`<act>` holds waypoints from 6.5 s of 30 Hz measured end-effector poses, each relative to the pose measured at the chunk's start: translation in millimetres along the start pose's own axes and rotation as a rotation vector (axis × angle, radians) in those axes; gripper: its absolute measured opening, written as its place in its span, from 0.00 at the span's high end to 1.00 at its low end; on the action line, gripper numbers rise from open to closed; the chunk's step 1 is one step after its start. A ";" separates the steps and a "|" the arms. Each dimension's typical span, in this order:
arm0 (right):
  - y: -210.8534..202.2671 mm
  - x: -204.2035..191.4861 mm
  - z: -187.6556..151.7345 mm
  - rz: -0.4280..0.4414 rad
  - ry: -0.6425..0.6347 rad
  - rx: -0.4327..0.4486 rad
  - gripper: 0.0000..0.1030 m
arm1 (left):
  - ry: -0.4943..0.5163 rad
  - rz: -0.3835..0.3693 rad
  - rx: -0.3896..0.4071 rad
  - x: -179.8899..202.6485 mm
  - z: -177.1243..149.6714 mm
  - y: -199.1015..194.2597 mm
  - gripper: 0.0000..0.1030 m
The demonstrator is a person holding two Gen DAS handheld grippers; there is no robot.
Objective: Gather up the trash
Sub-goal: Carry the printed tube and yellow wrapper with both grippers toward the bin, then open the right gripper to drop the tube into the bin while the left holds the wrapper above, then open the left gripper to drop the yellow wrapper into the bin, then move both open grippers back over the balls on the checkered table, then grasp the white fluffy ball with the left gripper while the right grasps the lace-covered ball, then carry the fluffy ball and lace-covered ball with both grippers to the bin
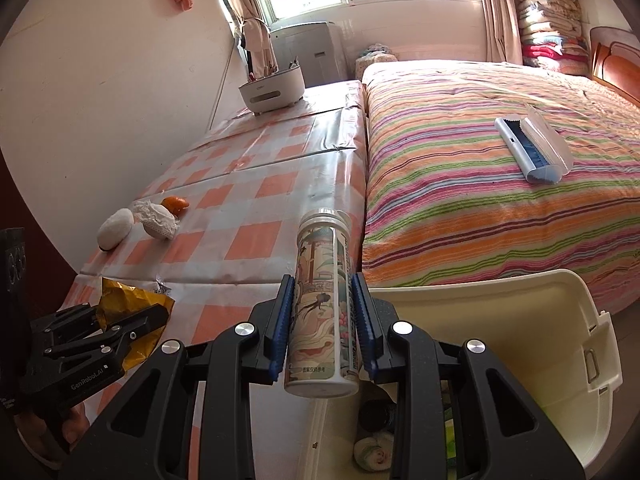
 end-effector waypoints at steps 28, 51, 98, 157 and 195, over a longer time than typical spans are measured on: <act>-65.6 90.8 -7.6 -0.152 0.139 0.131 0.71 | 0.143 -0.149 -0.023 120.1 -2.2 16.7 0.71; -96.2 126.5 0.6 -0.188 0.264 0.238 0.51 | 0.211 -0.184 -0.050 163.2 -9.7 23.9 0.69; -45.2 67.0 1.5 -0.127 0.207 0.156 0.35 | 0.146 -0.014 0.040 39.1 32.7 5.4 0.27; 206.6 -262.8 -8.7 0.399 -0.477 -0.287 0.28 | 0.087 0.368 -0.071 -316.5 68.3 73.9 0.27; 132.7 -211.8 -1.7 0.398 -0.235 -0.206 0.61 | -0.115 0.428 0.052 -299.6 67.8 19.1 0.55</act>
Point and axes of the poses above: each gripper's, at about its wrist camera, not at the fingertips, and y roughly the way its jaws point, x to its right, z to its top, the point moved 9 cm from there along y, roughly the way its jaws point, and after that the axes turned 11 degrees about x, right-handed, at the moved point
